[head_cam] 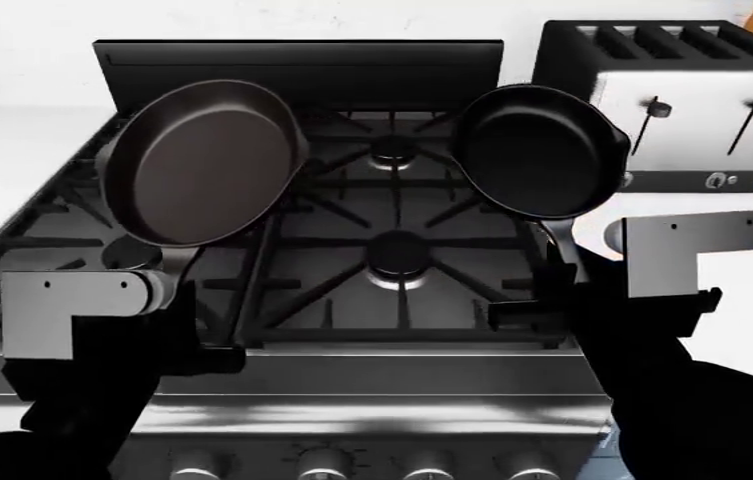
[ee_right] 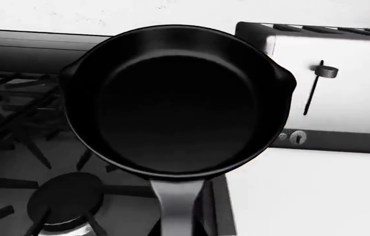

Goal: Place both pans onto different burners. Then place the potato and the sushi on different pans.

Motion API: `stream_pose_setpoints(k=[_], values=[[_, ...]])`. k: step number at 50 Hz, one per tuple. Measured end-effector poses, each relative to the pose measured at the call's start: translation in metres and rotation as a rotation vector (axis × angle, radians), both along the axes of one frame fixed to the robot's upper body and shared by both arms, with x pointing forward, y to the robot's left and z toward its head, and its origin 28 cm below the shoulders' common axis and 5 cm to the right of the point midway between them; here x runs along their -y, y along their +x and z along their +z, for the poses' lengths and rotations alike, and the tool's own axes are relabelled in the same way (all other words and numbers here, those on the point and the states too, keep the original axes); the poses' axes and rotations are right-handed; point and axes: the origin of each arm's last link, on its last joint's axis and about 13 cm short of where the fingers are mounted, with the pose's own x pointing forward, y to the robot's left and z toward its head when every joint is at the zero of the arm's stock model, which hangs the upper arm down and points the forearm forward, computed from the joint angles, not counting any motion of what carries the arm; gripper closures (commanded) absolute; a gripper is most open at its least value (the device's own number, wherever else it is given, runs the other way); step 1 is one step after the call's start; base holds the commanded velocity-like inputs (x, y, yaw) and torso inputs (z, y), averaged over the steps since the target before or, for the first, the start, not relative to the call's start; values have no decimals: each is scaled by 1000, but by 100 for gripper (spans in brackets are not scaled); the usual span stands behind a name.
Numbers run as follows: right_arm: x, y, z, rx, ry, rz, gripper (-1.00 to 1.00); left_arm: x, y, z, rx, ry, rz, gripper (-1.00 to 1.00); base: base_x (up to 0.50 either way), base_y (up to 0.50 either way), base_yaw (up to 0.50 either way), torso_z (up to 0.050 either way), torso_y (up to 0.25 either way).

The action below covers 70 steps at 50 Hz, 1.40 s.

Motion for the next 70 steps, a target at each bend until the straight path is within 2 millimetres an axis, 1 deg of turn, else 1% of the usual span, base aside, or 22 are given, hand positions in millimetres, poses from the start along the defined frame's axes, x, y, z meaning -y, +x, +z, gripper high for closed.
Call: stream_pose_setpoints(k=[15, 22, 40, 53, 70], values=[[-1, 0, 1, 4, 3, 4, 100, -1, 1, 1, 6, 1, 4, 100, 0, 470, 0, 1, 3], [-1, -1, 0, 0, 9, 10, 100, -1, 1, 1, 9, 4, 8, 100, 0, 305, 0, 1, 1], [0, 0, 0, 15, 25, 4, 100, -2, 2, 0, 12, 6, 10, 100, 0, 8, 0, 1, 3], [0, 1, 4, 46, 30, 8, 100, -1, 4, 1, 15, 14, 3, 100, 228, 125, 0, 1, 2], [1, 2, 2, 42, 30, -1, 100, 0, 7, 0, 15, 21, -5, 100, 255, 15, 0, 1, 3]])
